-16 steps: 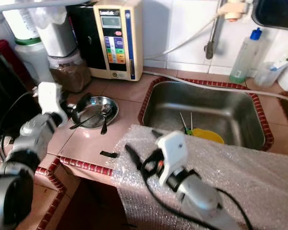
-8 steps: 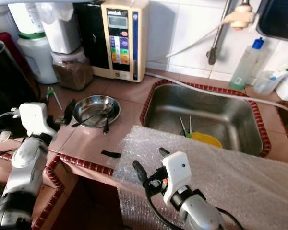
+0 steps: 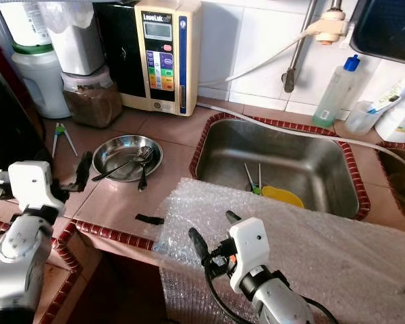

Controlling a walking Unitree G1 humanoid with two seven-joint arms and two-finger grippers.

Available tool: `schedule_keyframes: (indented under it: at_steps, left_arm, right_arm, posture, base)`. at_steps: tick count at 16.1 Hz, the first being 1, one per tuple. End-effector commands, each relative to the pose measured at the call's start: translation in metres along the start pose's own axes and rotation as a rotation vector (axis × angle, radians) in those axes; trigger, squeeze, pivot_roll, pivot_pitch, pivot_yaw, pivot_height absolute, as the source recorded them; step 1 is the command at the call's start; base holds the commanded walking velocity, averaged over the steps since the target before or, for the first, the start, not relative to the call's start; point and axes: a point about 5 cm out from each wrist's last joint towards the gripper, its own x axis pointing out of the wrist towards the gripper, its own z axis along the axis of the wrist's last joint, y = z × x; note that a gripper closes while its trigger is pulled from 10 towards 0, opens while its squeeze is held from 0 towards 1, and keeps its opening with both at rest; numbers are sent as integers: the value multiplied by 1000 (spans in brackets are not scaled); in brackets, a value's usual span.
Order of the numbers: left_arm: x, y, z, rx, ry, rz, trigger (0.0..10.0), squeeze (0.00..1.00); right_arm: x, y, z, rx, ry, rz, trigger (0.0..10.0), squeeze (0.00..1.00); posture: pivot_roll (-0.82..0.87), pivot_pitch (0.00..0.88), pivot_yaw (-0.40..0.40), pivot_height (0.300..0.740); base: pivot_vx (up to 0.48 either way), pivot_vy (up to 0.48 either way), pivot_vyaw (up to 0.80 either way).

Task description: Kitchen organization

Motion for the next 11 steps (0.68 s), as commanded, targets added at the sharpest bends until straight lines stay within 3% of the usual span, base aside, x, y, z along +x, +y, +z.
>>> schedule_keyframes:
  at_steps: [1,4,6,9,11]
  left_arm:
    - [-7,-5,-6,10,32,-20,10000,0]
    - [-23,-7,-11,49,70,-45,10000,0]
    - [-25,-5,-2,112,40,-47,10000,0]
    - [-23,-4,10,134,-4,-33,10000,0]
    - [-23,-5,17,146,-24,-31,10000,0]
  right_arm:
    - [0,-2,0,-5,0,-21,10000,0]
    - [0,-3,3,-24,-19,-32,10000,0]
    - [0,-7,6,-46,-31,-46,10000,0]
    - [1,-9,11,-72,-57,-57,10000,0]
    - [2,-18,24,-124,-127,-153,10000,0]
  posture:
    - [124,0,-6,740]
    - [122,0,-6,740]
    - [124,0,-13,740]
    - [127,0,-21,740]
    - [128,0,-23,740]
  base:
    - [0,0,-781]
    - [0,0,-779]
    - [0,0,-534]
    - [0,0,0]
    - [0,0,0]
